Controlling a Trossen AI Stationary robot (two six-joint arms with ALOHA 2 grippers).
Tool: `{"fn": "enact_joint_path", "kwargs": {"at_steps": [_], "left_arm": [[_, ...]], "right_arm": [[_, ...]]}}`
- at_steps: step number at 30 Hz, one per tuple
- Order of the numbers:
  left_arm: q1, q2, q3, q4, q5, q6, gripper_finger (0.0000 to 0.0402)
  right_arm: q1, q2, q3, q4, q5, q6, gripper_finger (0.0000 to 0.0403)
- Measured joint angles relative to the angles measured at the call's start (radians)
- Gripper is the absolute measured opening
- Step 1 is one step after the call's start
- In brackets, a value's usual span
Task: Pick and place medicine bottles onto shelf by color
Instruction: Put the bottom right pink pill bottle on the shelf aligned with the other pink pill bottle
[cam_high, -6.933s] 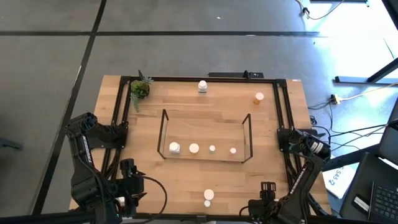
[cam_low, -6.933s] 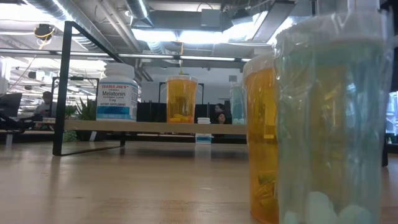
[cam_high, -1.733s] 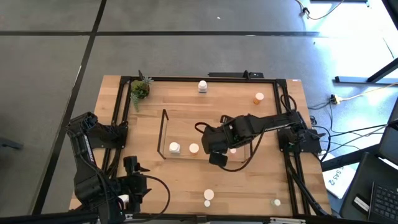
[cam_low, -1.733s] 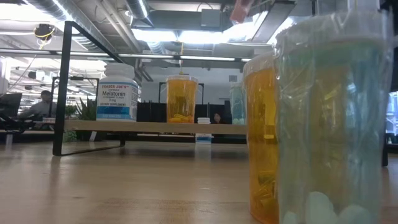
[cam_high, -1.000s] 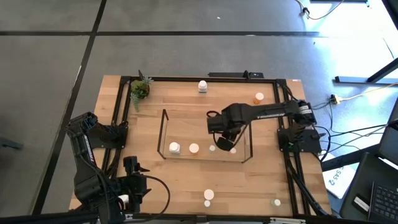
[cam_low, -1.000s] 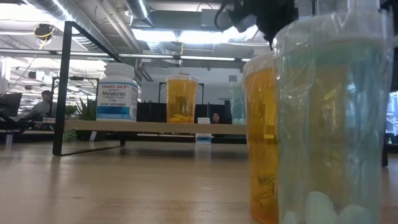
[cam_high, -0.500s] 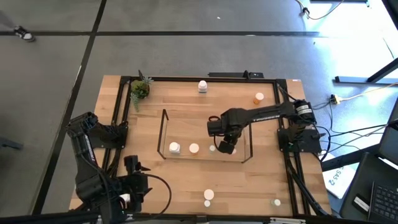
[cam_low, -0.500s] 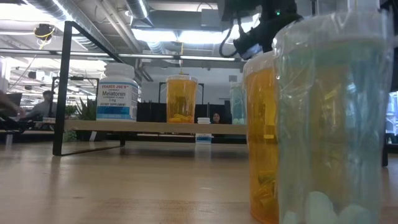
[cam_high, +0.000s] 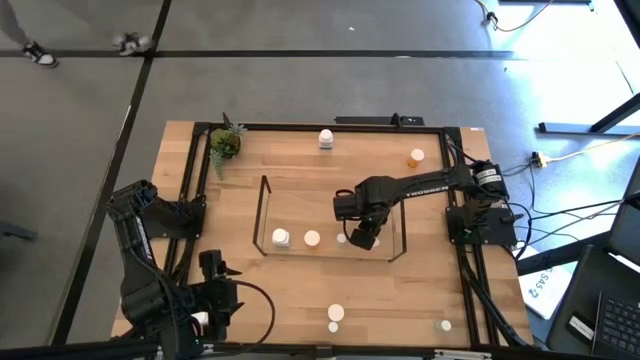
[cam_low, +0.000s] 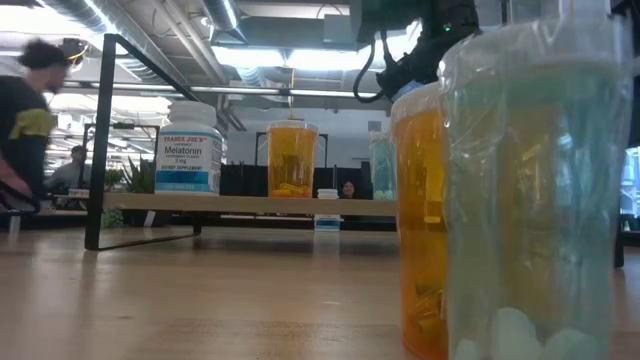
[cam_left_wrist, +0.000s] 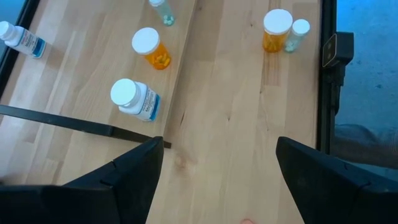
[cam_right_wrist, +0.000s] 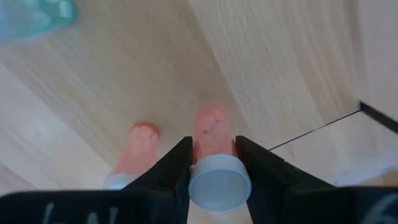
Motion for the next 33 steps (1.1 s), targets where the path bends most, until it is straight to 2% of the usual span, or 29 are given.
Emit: {"fn": "enact_joint_path", "kwargs": {"at_steps": [33], "left_arm": [[0.000, 0.000, 0.000, 0.000, 0.026, 0.000, 0.0306]], "right_arm": [[0.002, 0.000, 0.000, 0.028, -0.006, 0.026, 0.0117]]}}
